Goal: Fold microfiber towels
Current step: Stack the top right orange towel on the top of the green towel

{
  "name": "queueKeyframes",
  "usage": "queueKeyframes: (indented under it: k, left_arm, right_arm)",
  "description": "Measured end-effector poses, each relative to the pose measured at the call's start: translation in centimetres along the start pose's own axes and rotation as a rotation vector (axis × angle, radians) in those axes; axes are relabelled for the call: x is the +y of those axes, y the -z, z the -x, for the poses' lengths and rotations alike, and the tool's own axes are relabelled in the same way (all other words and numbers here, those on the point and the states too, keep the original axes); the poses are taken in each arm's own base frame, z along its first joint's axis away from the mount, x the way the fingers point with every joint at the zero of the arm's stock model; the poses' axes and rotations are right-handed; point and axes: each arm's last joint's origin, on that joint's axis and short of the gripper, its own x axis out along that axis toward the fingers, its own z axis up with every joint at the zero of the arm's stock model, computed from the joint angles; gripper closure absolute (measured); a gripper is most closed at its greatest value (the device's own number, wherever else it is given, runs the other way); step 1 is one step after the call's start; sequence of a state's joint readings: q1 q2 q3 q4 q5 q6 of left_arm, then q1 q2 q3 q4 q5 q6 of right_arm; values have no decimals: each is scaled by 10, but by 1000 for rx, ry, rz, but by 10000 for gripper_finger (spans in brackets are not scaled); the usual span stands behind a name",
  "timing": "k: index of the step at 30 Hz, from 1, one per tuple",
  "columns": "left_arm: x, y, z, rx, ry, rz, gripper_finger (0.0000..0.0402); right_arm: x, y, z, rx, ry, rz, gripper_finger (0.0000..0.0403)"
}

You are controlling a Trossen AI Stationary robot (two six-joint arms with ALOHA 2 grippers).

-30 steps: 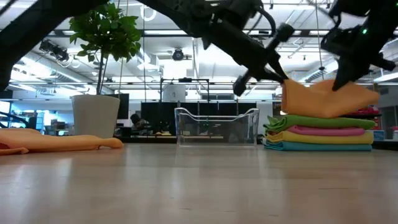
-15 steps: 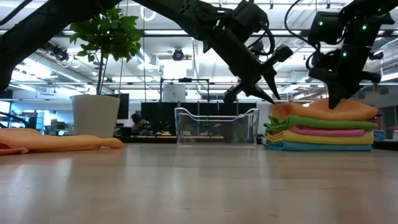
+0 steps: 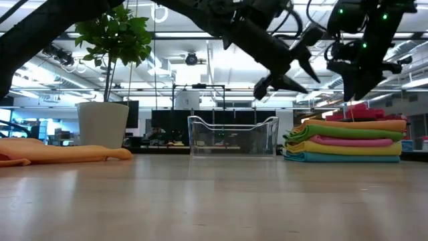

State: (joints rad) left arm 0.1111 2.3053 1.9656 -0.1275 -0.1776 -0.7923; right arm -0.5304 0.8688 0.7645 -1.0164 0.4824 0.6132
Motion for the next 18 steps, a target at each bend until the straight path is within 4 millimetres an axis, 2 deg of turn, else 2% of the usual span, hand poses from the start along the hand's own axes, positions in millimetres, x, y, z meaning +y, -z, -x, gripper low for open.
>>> queueKeyframes:
  k: [2, 5, 9, 18]
  left_arm:
    - [-6, 11, 0, 39, 13, -160, 251]
    - [-11, 25, 3, 92, 20, -500, 254]
    - [-14, 35, 5, 133, 24, -904, 254]
    - [-9, 34, 5, 164, 26, -1392, 240]
  right_arm:
    - [-2, -4, 8, 4, -5, 1, 229]
    - [-3, -9, 19, 28, -38, 8, 226]
    - [-3, -12, 28, 45, -109, 7, 226]
    - [7, 0, 39, 125, -202, 7, 226]
